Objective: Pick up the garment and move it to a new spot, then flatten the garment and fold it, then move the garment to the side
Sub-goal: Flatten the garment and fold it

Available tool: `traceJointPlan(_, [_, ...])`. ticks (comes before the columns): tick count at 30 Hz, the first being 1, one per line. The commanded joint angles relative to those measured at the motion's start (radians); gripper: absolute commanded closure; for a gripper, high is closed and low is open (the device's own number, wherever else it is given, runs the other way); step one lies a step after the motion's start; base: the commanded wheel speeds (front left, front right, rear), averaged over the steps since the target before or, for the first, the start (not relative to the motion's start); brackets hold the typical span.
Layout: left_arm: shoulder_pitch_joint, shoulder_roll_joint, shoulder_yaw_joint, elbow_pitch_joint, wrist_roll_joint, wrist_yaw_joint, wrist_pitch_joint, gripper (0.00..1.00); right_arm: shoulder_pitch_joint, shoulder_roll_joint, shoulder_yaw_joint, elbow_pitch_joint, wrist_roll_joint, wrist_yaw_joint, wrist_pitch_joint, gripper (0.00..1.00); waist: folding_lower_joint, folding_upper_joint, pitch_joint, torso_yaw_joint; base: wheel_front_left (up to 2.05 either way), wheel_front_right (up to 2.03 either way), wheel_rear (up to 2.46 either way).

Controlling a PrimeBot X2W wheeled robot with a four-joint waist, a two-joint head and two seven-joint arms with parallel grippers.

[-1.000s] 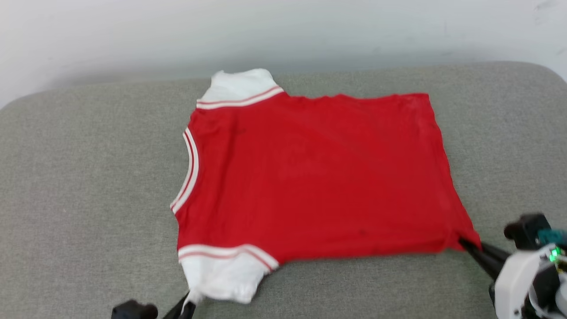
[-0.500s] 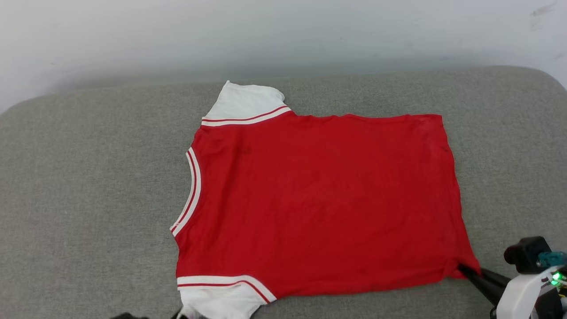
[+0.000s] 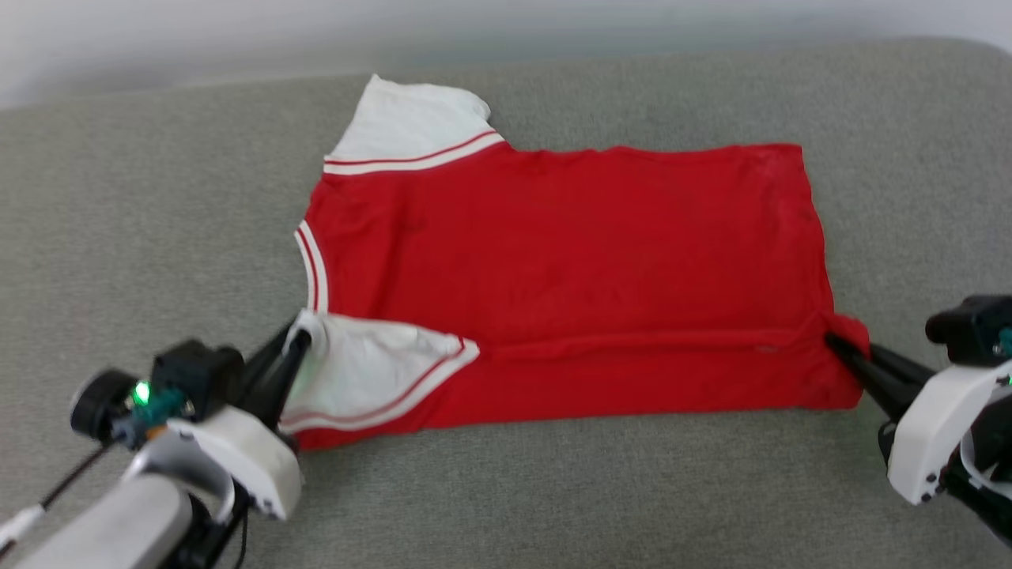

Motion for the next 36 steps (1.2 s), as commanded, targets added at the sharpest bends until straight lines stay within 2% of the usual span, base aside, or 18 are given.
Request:
traceJointPlan(1, [-0.036,-0.006,0.009,0.019,0.003,-0.011,0.005,1.0,-0.023,0.009,-0.007,-0.004,0.0,0.0,0.008,1.0,-0.0001,-0.0001,0.041,-0.021,0.0,0.0,0.0])
traceJointPlan(7, [-0.163,-0.027,0.012,0.135,0.02,-0.067,0.026,1.0,-0.111,0.044,0.0,0.035,-0.009,0.0,0.057,1.0,-0.0001,-0.0001,0.121,-0.048,0.0,0.0,0.0])
traceJointPlan(12, [-0.218,-0.062,-0.013,0.255,0.014,-0.123,0.047,1.0,-0.175,0.076,0.05,0.119,-0.016,0.0,0.081,1.0,-0.0001,-0.0001,0.172,-0.055,0.0,0.0,0.0])
traceJointPlan(16, [-0.234,-0.096,-0.038,0.342,0.007,-0.161,0.059,1.0,-0.197,0.096,0.104,0.2,-0.013,-0.001,0.083,1.0,-0.0001,-0.0001,0.182,-0.052,0.0,0.0,0.0])
traceJointPlan(20, [-0.229,-0.123,-0.053,0.407,0.001,-0.179,0.056,1.0,-0.206,0.105,0.144,0.235,0.01,0.0,0.053,1.0,-0.0001,-0.0001,0.157,-0.042,0.0,0.0,0.0])
traceJointPlan(21, [-0.227,-0.122,-0.053,0.416,-0.003,-0.18,0.052,0.85,-0.206,0.103,0.15,0.237,0.015,0.0,0.043,0.83,-0.0001,-0.0001,0.147,-0.04,0.0,0.0,0.0])
traceJointPlan(22, [-0.227,-0.122,-0.053,0.416,-0.003,-0.18,0.052,0.85,-0.206,0.103,0.15,0.237,0.015,0.0,0.043,0.83,-0.0001,-0.0001,0.147,-0.04,0.0,0.0,0.0])
traceJointPlan(23, [-0.226,-0.123,-0.055,0.423,-0.003,-0.185,0.054,0.0,-0.205,0.098,0.153,0.237,0.019,0.0,0.034,0.49,-0.0001,-0.0001,0.134,-0.036,0.0,0.0,0.0])
traceJointPlan(24, [-0.226,-0.12,-0.054,0.426,-0.003,-0.186,0.052,0.0,-0.204,0.093,0.153,0.235,0.02,0.0,0.021,0.0,-0.0001,-0.0001,0.121,-0.032,0.0,0.0,0.0])
traceJointPlan(31, [-0.272,-0.063,-0.03,0.381,-0.022,-0.196,0.1,0.0,-0.188,0.054,0.136,0.186,0.03,0.0,-0.025,0.0,-0.0001,-0.0001,0.036,-0.008,0.0,0.0,0.0])
traceJointPlan(36, [-0.33,-0.002,-0.045,0.304,-0.039,-0.217,0.262,0.0,-0.176,0.039,0.118,0.148,0.023,0.0,-0.011,0.0,-0.0001,-0.0001,0.008,0.008,0.0,0.0,0.0])
